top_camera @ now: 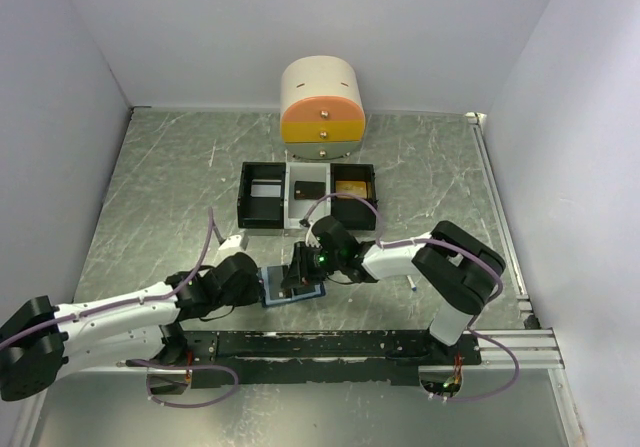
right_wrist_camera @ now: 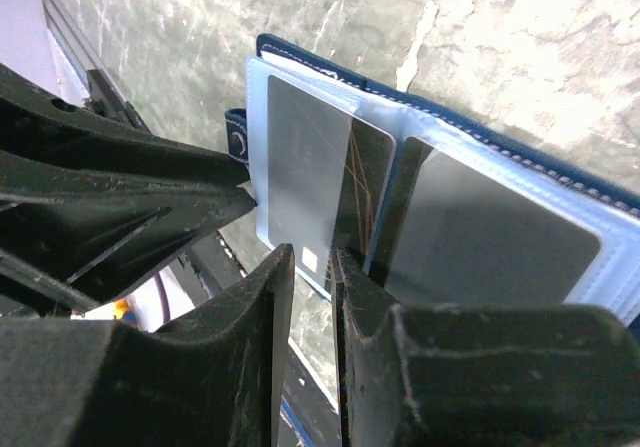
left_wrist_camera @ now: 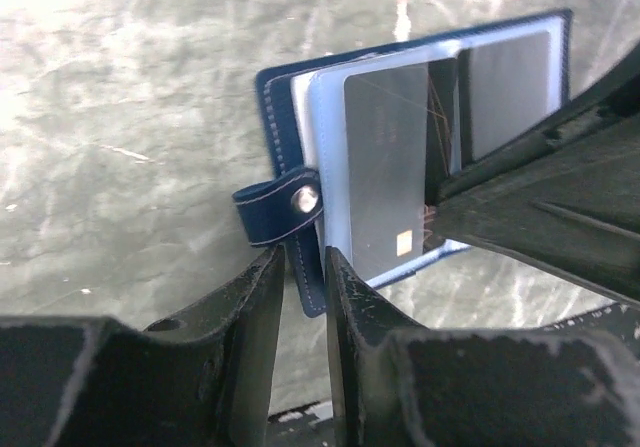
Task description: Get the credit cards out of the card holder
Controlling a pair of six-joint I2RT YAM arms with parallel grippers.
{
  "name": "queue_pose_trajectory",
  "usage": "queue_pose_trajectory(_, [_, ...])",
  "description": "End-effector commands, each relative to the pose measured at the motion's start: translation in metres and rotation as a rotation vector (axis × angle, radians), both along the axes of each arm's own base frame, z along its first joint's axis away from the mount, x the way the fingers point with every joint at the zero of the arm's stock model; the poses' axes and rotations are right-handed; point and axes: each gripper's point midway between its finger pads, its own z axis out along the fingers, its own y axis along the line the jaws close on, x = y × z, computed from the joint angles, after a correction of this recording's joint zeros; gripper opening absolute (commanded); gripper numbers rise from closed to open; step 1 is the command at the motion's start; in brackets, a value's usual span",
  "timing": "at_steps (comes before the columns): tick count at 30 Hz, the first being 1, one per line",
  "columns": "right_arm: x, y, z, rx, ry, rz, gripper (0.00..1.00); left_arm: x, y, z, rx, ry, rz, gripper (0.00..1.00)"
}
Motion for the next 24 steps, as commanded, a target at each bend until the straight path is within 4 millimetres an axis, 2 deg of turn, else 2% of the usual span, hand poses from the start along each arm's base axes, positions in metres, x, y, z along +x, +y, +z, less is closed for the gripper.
queue_pose_trajectory(1, [0.006,0.002,-0.006,-0.035,-0.024,-0.008,0.22,0.013,0.009,-0.003,-0.035,-0.076,0.102,0.34])
queue_pose_trajectory(4, [0.006,-0.002,-0.012,-0.056,-0.019,-0.018,0.22,0.01,0.023,-0.013,-0.022,-0.056,0.171,0.33])
queue_pose_trajectory(8, [0.004,-0.005,-0.019,-0.078,-0.007,-0.024,0.22,0.009,0.036,-0.015,-0.026,-0.058,0.235,0.34])
queue_pose_trajectory(17, [0.007,-0.006,-0.023,-0.123,-0.022,-0.021,0.22,0.007,0.042,-0.008,-0.042,-0.052,0.272,0.42])
queue_pose_trajectory(24, [0.003,-0.002,-0.028,-0.155,-0.034,0.005,0.23,0.008,0.048,0.0,-0.046,-0.051,0.328,0.59])
